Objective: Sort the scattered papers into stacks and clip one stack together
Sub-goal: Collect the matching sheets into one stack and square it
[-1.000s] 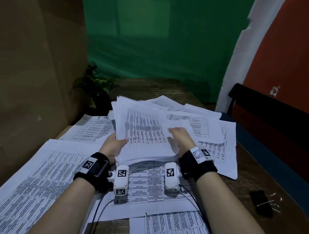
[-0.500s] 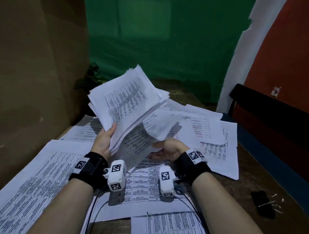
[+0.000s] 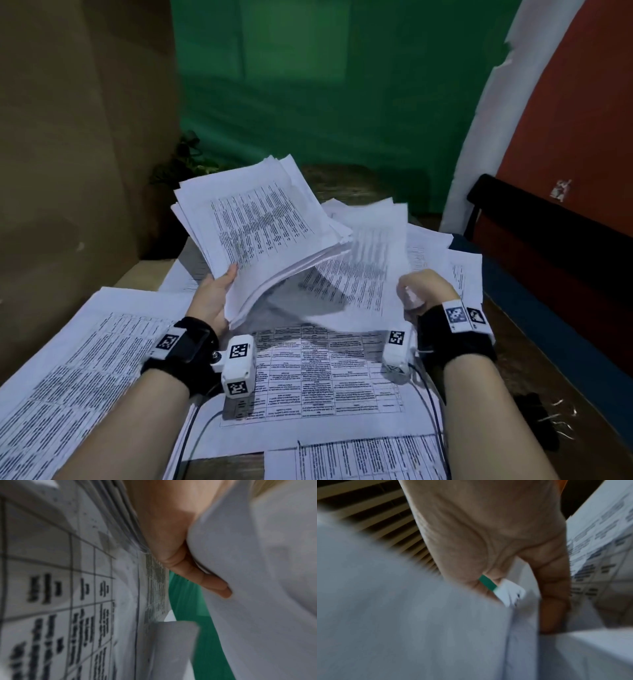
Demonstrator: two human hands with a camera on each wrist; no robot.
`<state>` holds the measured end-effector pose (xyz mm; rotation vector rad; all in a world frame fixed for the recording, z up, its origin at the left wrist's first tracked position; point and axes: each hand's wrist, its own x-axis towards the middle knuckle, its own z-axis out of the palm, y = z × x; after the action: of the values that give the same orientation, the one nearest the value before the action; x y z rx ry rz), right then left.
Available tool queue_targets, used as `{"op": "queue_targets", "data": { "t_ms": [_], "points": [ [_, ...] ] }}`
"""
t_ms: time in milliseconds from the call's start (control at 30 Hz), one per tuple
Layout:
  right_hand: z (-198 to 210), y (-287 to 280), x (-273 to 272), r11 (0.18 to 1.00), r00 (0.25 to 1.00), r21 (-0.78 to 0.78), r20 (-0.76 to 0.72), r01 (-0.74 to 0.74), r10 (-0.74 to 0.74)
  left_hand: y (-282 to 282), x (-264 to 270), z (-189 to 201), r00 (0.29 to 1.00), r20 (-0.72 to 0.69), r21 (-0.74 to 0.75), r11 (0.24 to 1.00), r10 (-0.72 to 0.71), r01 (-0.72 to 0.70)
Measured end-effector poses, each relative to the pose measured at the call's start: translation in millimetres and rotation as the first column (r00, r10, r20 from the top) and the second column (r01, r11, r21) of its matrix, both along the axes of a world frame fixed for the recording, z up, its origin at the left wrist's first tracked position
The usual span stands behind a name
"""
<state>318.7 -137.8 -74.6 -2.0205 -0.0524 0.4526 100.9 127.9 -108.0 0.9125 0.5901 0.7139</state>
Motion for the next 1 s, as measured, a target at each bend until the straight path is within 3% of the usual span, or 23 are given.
{"op": "queue_targets", "data": {
  "t_ms": [133,200,300,400,467,533,600,667,767,867,933,1000],
  "points": [
    [-1.6,-2.3,12.3,0.978,0.994,0.175,0.002,0.111,-0.114,-2.3,-2.8,2.3,1.0,-0.019,0.011,1.0,-0.013,0.013],
    [3.7,-3.1,8.0,0.977,0.997,0.197,-0.009,0.075,-0.075,-5.0,-4.9,3.8,0.999,-0.025,0.009,1.0,-0.028,0.028],
    [3.7,-4.8,-1.3,0.975,0.981,0.223,-0.182,-0.018,0.06,-3.9,-5.4,5.5,0.998,-0.059,0.059,0.998,-0.014,0.017],
    [0.1,0.9,-4.4,0.986,0.977,0.058,-0.138,-0.156,0.163,-8.2,-6.2,11.0,0.995,-0.098,0.101,0.995,0.01,-0.001],
    [2.3,4.1,-8.5,0.934,0.949,-0.171,-0.063,-0.314,0.308,-6.8,-6.6,11.5,0.995,-0.102,0.117,0.993,0.007,0.005],
    [2.6,7.7,-8.5,0.897,0.928,-0.283,0.057,-0.34,0.369,-6.6,-6.3,10.6,0.991,-0.133,0.136,0.99,-0.013,0.032],
    [2.5,7.3,-6.9,0.969,0.95,-0.127,0.205,-0.212,0.235,-10.5,-5.8,11.9,0.988,-0.143,0.141,0.988,-0.049,0.069],
    [5.2,2.2,-3.9,0.991,0.942,0.136,0.335,-0.012,-0.035,-14.1,-4.0,11.5,0.987,-0.138,0.141,0.985,-0.082,0.101],
    [14.5,-6.8,-1.7,0.96,0.829,0.223,0.494,0.171,-0.262,-21.5,-1.7,10.1,0.968,-0.231,0.172,0.976,-0.094,0.136],
    [19.5,-8.1,-3.4,0.864,0.691,0.398,0.53,0.309,-0.491,-21.3,2.2,3.4,0.885,-0.449,0.237,0.939,-0.121,0.248],
    [22.4,-6.4,-9.4,0.798,0.605,0.512,0.537,0.32,-0.587,-20.5,0.8,3.9,0.827,-0.55,0.232,0.931,-0.113,0.282],
    [25.5,-4.2,-12.4,0.781,0.619,0.564,0.52,0.269,-0.588,-20.3,2.0,4.3,0.799,-0.597,0.277,0.917,-0.07,0.287]
  ]
}}
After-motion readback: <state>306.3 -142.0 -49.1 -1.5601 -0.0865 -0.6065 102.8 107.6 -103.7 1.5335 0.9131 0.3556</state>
